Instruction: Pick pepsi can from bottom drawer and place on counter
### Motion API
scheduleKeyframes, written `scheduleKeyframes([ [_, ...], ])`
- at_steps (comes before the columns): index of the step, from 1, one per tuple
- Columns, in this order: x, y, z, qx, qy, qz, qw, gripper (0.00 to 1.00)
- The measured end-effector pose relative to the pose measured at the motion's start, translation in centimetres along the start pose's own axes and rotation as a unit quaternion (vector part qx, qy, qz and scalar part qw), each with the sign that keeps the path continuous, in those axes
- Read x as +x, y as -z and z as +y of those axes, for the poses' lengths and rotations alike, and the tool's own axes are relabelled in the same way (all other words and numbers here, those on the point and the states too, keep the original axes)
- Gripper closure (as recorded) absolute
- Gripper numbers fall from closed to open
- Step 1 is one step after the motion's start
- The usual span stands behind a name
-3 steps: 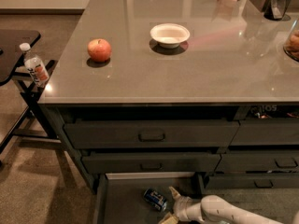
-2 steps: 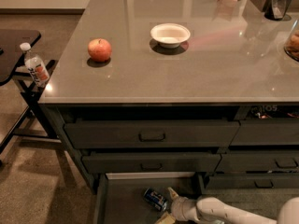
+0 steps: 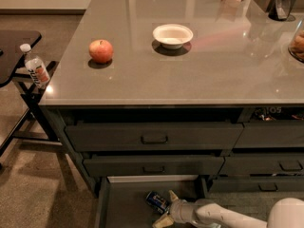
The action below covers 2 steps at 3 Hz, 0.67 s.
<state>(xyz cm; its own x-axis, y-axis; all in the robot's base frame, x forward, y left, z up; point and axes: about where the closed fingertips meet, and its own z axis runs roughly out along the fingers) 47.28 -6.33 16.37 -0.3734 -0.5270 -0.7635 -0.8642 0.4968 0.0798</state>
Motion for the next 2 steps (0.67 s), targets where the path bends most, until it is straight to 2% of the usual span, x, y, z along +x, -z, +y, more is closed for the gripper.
scheduleKeyframes([
  [2, 0.5, -2.6, -0.2, 0.003, -0.041, -0.014, 0.9991, 0.0],
])
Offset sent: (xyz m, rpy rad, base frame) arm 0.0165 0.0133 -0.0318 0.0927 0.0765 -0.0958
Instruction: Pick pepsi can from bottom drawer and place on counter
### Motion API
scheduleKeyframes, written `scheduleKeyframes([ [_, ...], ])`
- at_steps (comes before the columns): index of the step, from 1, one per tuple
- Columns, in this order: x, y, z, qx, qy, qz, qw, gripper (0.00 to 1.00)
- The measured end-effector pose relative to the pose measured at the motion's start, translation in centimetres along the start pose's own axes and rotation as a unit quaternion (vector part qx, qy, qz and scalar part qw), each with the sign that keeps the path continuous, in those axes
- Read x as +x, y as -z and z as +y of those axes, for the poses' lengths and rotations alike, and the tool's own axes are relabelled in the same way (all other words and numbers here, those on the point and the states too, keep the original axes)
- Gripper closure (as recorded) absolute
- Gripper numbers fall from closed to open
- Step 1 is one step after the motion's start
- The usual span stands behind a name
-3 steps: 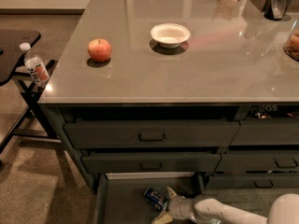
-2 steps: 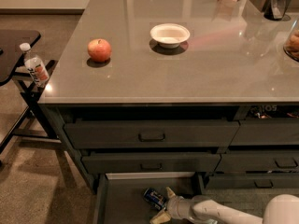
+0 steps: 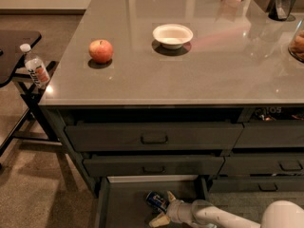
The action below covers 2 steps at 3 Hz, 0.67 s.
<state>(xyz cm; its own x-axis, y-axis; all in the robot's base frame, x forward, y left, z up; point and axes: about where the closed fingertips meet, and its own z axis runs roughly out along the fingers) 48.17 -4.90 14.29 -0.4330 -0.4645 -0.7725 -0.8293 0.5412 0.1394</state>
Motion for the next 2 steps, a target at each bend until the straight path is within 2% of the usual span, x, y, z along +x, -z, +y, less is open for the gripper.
scheduleKeyframes([
  [1, 0.03, -0.04, -0.09, 0.0, -0.001, 0.0, 1.0, 0.18],
  [2, 0.03, -0.05, -0.09, 0.0, -0.001, 0.0, 1.0, 0.41],
])
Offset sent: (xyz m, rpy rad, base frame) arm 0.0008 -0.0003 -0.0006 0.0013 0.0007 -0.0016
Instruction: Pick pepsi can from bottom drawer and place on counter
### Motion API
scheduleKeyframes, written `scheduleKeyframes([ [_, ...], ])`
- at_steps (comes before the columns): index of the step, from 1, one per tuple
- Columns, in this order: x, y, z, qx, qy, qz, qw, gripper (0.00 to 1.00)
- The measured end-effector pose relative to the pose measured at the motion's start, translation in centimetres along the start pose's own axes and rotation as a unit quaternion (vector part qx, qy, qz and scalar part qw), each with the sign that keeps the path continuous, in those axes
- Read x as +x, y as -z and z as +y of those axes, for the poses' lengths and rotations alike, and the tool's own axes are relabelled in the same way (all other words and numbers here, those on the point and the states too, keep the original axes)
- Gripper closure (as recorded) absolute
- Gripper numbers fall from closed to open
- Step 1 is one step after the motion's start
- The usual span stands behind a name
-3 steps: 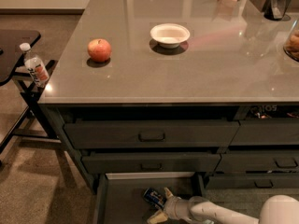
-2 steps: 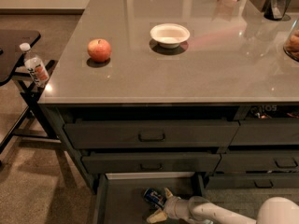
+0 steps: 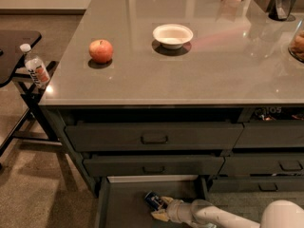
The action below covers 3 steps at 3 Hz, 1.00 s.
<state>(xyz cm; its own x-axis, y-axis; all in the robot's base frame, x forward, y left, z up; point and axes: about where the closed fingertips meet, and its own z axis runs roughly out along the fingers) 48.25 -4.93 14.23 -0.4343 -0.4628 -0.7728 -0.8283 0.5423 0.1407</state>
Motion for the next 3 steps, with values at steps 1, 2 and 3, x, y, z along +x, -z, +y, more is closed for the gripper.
scheduleKeyframes([
  [1, 0.0, 0.0, 0.0, 0.0, 0.0, 0.0, 1.0, 0.64],
  [2, -0.4, 0.8, 0.1, -0.005, 0.009, 0.011, 0.9999, 0.87],
  [3, -1.4, 4.2, 0.1, -0.017, 0.023, 0.028, 0.9992, 1.0],
])
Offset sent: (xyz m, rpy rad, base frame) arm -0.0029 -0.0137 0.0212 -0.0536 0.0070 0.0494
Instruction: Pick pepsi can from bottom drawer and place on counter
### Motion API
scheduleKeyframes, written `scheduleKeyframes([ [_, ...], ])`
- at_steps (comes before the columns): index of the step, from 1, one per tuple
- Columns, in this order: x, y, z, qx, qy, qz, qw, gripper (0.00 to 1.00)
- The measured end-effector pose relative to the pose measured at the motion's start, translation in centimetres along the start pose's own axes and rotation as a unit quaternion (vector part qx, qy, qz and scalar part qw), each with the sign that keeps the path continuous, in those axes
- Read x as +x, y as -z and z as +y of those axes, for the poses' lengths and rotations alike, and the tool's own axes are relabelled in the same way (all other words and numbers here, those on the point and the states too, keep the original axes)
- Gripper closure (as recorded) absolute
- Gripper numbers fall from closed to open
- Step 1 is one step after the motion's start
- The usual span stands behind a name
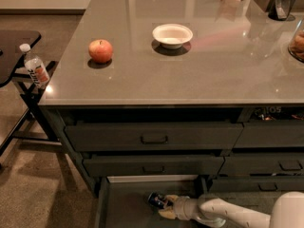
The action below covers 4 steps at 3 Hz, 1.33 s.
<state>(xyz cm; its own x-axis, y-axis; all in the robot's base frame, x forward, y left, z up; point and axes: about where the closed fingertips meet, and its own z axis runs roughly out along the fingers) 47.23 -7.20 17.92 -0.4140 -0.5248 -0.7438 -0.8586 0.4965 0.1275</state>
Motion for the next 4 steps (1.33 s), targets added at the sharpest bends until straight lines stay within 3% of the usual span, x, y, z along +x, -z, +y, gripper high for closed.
scheduleKeyframes([
  [2, -4.5, 8.4, 1.4, -0.014, 0.053, -0.015, 0.9984, 1.0],
  [4, -10.5, 17.5, 2.4, -0.004, 0.088, -0.02, 0.9959, 1.0],
])
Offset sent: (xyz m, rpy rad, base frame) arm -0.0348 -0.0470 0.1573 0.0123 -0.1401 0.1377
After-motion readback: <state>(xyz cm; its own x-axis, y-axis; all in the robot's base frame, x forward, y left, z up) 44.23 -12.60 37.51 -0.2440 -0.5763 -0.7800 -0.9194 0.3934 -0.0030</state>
